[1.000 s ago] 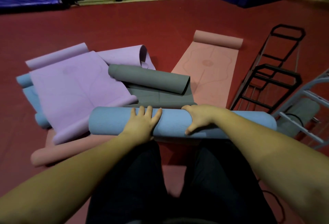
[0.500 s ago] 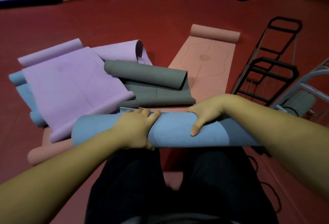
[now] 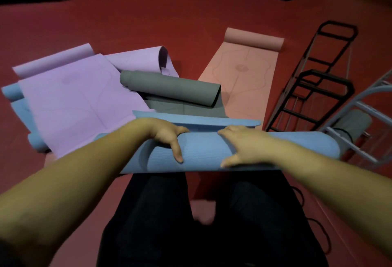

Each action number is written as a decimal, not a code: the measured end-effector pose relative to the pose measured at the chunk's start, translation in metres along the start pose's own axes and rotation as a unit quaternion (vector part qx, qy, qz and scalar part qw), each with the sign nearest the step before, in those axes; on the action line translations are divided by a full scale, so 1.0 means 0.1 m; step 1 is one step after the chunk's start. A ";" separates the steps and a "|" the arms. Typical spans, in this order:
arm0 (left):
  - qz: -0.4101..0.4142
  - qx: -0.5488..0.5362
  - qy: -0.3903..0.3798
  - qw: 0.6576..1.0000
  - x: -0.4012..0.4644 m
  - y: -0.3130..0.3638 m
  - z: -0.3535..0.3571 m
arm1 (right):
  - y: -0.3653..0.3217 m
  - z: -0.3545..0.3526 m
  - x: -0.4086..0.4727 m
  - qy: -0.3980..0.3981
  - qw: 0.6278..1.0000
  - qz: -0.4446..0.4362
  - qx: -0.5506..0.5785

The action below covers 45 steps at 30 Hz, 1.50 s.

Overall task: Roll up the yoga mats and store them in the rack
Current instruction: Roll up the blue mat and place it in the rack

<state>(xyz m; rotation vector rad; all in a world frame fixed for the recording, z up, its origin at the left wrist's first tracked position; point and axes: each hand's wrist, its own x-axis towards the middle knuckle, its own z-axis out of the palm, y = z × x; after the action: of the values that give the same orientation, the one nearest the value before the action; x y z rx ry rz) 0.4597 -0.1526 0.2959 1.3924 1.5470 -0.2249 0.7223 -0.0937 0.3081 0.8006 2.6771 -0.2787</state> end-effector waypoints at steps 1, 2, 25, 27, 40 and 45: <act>-0.005 -0.023 -0.016 1.000 0.04 0.00 -0.03 | -0.07 0.11 -0.02 0.006 0.999 0.017 -0.039; -0.011 -0.039 -0.030 0.999 0.07 0.00 -0.05 | -0.13 0.21 -0.01 0.015 0.997 0.031 -0.072; -0.021 0.360 0.413 0.836 0.09 -0.31 0.96 | 0.12 0.15 0.52 -0.015 0.999 0.031 0.018; -0.052 0.359 0.410 0.837 0.08 -0.25 0.94 | 0.11 0.10 0.54 -0.031 0.998 0.034 0.037; 0.013 0.368 0.402 0.838 -0.30 -0.08 0.89 | 0.17 -0.09 0.32 -0.096 0.991 -0.001 0.093; 0.010 0.343 0.354 0.870 -0.53 0.02 0.89 | 0.15 -0.23 0.28 -0.173 0.978 -0.014 0.113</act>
<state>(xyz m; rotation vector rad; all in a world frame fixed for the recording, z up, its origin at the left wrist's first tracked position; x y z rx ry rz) 0.5002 -0.2476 0.2941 2.2198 2.1708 -0.2856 0.7032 -0.0610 0.3181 0.7023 2.3558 -0.6739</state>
